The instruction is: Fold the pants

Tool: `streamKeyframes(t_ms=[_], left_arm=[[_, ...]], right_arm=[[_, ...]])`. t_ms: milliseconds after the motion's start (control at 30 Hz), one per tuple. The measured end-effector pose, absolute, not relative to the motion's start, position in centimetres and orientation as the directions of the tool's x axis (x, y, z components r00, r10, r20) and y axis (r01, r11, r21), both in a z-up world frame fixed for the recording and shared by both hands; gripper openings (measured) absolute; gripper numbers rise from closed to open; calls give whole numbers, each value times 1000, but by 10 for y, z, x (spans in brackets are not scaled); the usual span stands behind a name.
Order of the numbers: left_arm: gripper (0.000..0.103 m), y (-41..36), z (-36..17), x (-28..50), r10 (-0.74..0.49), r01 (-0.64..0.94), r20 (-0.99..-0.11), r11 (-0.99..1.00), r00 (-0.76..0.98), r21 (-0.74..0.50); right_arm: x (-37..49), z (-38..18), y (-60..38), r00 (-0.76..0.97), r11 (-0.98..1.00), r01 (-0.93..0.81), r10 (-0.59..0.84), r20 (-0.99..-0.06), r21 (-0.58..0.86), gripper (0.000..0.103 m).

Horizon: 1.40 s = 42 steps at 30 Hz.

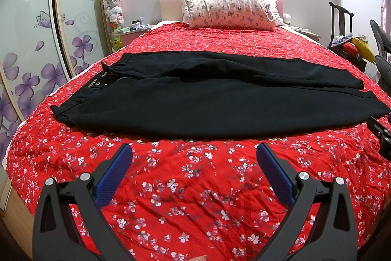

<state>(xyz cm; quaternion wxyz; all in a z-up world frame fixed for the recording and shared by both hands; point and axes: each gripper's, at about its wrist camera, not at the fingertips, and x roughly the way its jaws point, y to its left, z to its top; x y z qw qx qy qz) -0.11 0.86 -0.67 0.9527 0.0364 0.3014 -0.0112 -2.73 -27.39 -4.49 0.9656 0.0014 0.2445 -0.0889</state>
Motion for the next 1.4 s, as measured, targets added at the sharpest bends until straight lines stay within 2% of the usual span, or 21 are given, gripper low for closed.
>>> streamKeyframes(t_ms=[433, 733, 867, 1033, 1167, 1267, 1400], left_arm=[[101, 9, -7, -1, -1, 43, -574, 997, 819, 59], [101, 48, -11, 0, -91, 33, -601, 994, 794, -107], [101, 44, 6, 1, -74, 21, -587, 995, 806, -96], [101, 34, 25, 21, -70, 8, -566, 994, 821, -112], [101, 29, 30, 44, -36, -43, -546, 990, 837, -132], [101, 26, 30, 55, 43, -100, -509, 991, 859, -86], [101, 20, 26, 64, 109, -137, -480, 990, 870, -23]], right_arm=[[-27, -49, -280, 867, 985, 170, -162, -471, -26, 102], [-31, -41, -295, 870, 989, 143, -107, -482, 40, 102], [-25, -22, -318, 880, 989, 113, -55, -473, 97, 102], [14, 11, -370, 879, 976, 61, 48, -474, 211, 102], [72, 36, -427, 846, 937, 69, 127, -517, 343, 102], [121, 42, -466, 815, 911, 143, 113, -568, 386, 102], [183, 35, -512, 766, 899, 243, 53, -641, 364, 102]])
